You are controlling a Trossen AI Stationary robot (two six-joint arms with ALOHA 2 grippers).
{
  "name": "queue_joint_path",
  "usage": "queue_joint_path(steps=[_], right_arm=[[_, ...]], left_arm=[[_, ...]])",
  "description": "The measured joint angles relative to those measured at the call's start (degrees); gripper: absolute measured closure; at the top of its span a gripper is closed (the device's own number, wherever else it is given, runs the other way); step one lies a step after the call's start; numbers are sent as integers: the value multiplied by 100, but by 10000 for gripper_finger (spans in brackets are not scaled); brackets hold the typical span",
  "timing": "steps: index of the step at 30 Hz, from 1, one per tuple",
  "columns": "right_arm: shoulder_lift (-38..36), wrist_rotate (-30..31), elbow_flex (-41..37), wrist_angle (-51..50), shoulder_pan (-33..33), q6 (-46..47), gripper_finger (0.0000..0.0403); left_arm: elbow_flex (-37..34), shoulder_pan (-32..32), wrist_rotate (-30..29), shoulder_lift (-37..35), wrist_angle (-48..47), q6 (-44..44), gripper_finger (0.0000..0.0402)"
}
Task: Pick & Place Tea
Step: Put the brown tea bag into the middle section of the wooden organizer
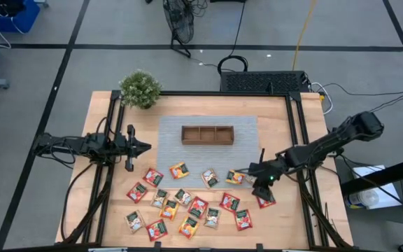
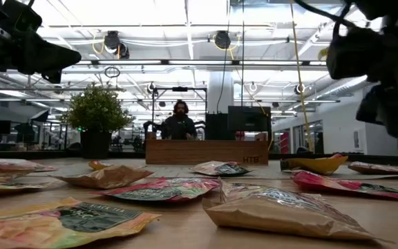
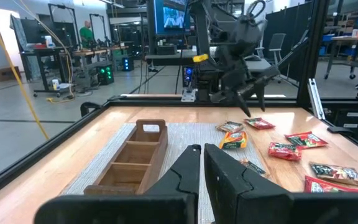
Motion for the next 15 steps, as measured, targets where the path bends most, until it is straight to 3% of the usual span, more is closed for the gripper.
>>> queue_joint_path(steps=[7,15], right_arm=[[317,454,-6,-511,179,19,390],[612,734,6,-1619,176,447,401]], left_arm=[[0,-1,4,0,-1,-2,371],[0,0,17,0,-1,-1,371]])
